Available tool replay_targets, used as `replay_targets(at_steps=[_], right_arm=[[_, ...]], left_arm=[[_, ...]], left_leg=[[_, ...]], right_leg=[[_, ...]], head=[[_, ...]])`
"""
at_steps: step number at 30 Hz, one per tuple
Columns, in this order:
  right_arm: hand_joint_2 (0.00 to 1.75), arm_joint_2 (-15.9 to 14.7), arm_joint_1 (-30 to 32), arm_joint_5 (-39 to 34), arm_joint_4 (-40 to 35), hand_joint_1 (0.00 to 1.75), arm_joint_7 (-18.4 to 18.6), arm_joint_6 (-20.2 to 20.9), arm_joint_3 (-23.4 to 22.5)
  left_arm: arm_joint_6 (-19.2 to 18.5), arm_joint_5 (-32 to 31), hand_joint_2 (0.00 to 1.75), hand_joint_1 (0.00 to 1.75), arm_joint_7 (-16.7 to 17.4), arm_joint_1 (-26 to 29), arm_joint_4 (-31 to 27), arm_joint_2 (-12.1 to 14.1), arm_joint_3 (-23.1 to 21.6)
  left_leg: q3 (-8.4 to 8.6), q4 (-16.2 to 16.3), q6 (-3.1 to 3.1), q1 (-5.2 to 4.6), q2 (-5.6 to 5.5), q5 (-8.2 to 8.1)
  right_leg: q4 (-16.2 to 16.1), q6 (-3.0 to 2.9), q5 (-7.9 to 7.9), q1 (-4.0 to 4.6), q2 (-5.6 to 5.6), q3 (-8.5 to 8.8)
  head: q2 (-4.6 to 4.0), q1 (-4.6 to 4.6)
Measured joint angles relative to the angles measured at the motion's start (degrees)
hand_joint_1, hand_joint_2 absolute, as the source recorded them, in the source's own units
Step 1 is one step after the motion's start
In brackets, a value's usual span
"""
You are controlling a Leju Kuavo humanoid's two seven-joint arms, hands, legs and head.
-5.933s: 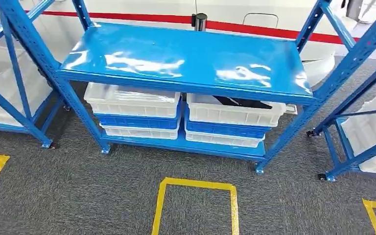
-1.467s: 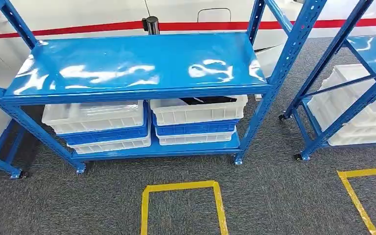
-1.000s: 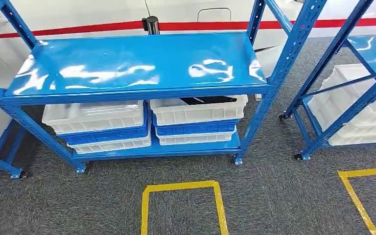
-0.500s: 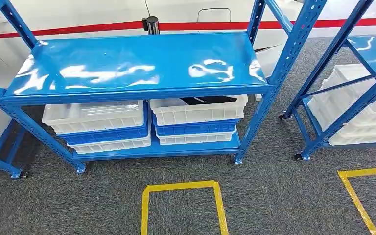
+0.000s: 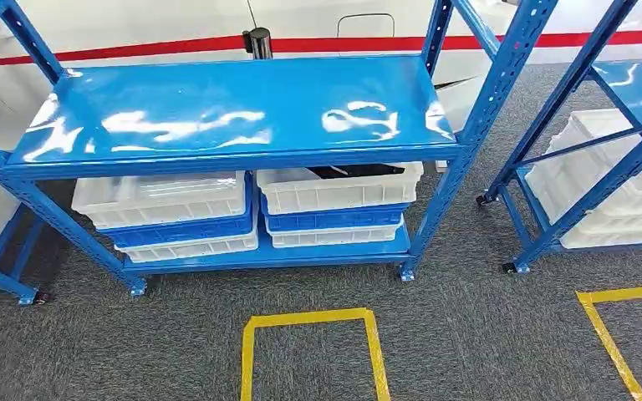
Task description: Take the parts from the cabinet and place them on the table.
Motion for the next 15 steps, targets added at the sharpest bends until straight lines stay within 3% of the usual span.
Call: replay_targets(at_steps=[2, 3, 4, 6, 7, 15], right_arm=[[0.00, 0.20, -0.08, -4.43, -0.09, 0.00, -4.43, -0.83, -0.92], [0.00, 0.33, -0.24, -8.41, -0.33, 0.00, -8.78, -1.07, -2.43], [0.00, 0.48, -0.77, -12.98, -0.85, 0.00, -14.56, -1.05, -4.92], [0.00, 0.90, -2.60, -18.72, -2.24, 0.00, -22.08, -0.48, -9.21], [0.00, 1.16, -3.82, -19.54, -3.03, 0.00, -22.95, -0.33, -10.79], [0.00, 2.03, -6.73, -21.27, -5.90, 0.00, -23.54, 0.05, -15.23]], left_arm=[[-1.14, 12.22, 0.00, 0.00, -10.27, -0.81, -0.72, 0.66, 4.08], [-3.34, 18.05, 0.00, 0.00, -16.02, -1.83, -1.18, 0.74, 7.49], [-8.14, 24.96, 0.00, 0.00, -19.96, -3.39, -1.96, 0.89, 11.35], [-16.96, 32.32, 0.00, 0.00, -18.65, -6.61, -3.55, 0.96, 15.61], [-19.03, 34.62, 0.00, 0.00, -16.98, -8.12, -4.78, 0.83, 16.74], [-20.24, 41.19, 0.00, 0.00, -15.31, -11.16, -9.07, -0.83, 17.40]], left_leg=[[-0.04, 0.00, 0.00, 0.01, -0.03, 0.02], [-0.07, 0.00, -0.02, 0.01, -0.08, 0.05], [-0.08, 0.00, -0.01, 0.01, -0.08, 0.10], [-0.15, 0.00, -0.04, 0.01, -0.01, 0.23], [-0.15, 0.00, 0.00, 0.01, 0.03, 0.27], [-0.17, 0.03, -0.01, -0.05, 0.03, 0.32]], right_leg=[[0.00, 0.00, 0.00, 0.01, -0.03, -0.05], [0.01, 0.00, 0.01, 0.01, -0.06, -0.04], [0.01, 0.01, 0.05, 0.01, -0.07, -0.02], [0.01, -0.08, 0.22, 0.02, -0.06, -0.08], [0.01, -0.03, 0.27, 0.02, -0.05, -0.12], [0.01, 0.02, 0.31, -0.07, -0.04, -0.11]], head=[[0.00, 0.00], [0.00, 0.02], [0.00, 0.02], [0.00, -0.04], [0.00, 0.00], [0.00, 0.02]])
